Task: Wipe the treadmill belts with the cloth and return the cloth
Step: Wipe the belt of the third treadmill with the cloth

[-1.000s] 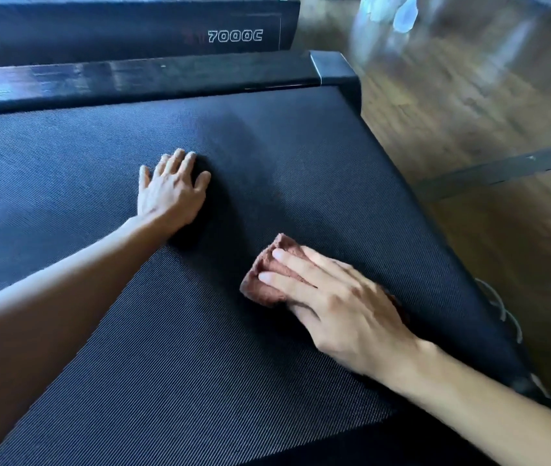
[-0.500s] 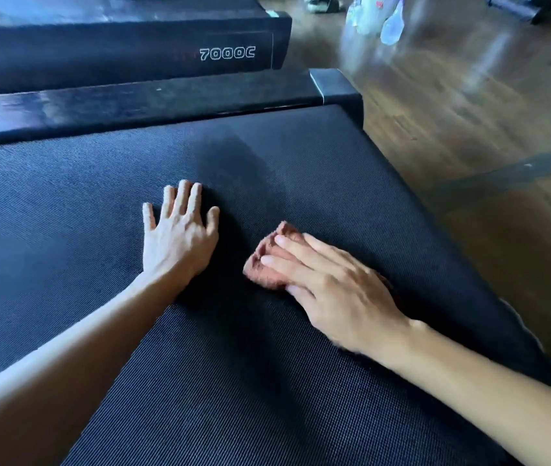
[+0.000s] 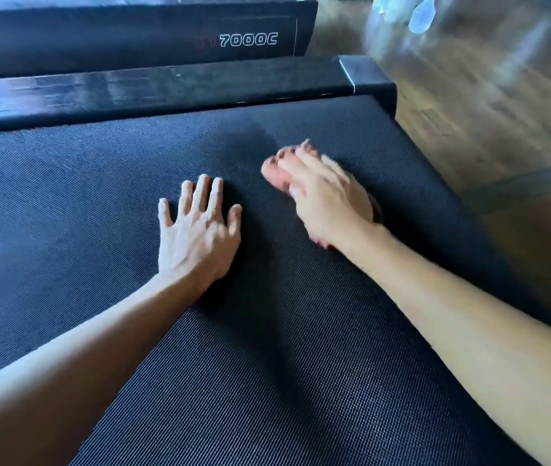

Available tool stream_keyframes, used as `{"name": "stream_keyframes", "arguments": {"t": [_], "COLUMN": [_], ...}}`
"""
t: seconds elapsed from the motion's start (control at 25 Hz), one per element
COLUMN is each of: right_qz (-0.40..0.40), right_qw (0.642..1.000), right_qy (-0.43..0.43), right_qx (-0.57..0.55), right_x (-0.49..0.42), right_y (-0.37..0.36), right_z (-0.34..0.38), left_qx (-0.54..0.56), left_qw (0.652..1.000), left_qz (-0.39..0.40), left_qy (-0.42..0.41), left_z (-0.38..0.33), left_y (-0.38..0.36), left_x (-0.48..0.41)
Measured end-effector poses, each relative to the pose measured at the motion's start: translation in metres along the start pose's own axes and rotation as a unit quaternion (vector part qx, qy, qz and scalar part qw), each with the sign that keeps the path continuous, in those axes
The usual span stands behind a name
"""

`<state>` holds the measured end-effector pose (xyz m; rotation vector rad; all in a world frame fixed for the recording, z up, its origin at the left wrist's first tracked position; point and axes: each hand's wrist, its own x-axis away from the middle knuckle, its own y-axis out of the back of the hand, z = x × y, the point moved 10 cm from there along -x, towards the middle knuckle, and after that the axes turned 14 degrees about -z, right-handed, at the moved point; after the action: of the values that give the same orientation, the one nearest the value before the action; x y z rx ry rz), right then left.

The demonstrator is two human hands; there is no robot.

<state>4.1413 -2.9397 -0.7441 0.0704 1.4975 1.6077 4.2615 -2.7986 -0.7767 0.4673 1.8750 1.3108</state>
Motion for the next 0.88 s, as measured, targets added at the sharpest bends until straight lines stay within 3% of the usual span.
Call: {"name": "stream_keyframes", "arguments": {"t": [0.12,0.28,0.4,0.48,0.68,0.8,0.88], "right_qz": [-0.022,-0.059,-0.008,0.027,0.009,0.017,0.031], "right_qw": [0.999,0.994,1.0,0.999,0.993,0.998,0.999], "right_qy": [-0.029,0.066,0.009,-0.024,0.102,0.038,0.003], "right_qx": [-0.003,-0.065,0.015,0.012,-0.054,0.036,0.038], "right_x": [-0.024,0.051,-0.028,-0.072,-0.016,-0.072,-0.104], "right_y": [-0.017,0.016,-0.022,-0.044,-0.03,-0.038,-0.057], "right_z": [0.011,0.047,0.005,0.004,0.041,-0.009,-0.002], "left_qx": [0.002,0.004,0.005,0.005,-0.002,-0.005,-0.007], "left_qw": [1.0,1.0,1.0,1.0,1.0,1.0,1.0], "left_qz": [0.003,0.01,0.015,0.012,0.019,0.02,0.016], "left_qy": [-0.002,0.003,0.006,0.006,0.003,0.0,-0.002], "left_z": [-0.001,0.0,0.0,-0.001,-0.001,-0.001,-0.001], "left_y": [0.001,-0.001,-0.002,-0.001,-0.004,-0.005,-0.003], "left_x": [0.001,0.002,0.001,0.002,0.002,0.003,0.003]}}
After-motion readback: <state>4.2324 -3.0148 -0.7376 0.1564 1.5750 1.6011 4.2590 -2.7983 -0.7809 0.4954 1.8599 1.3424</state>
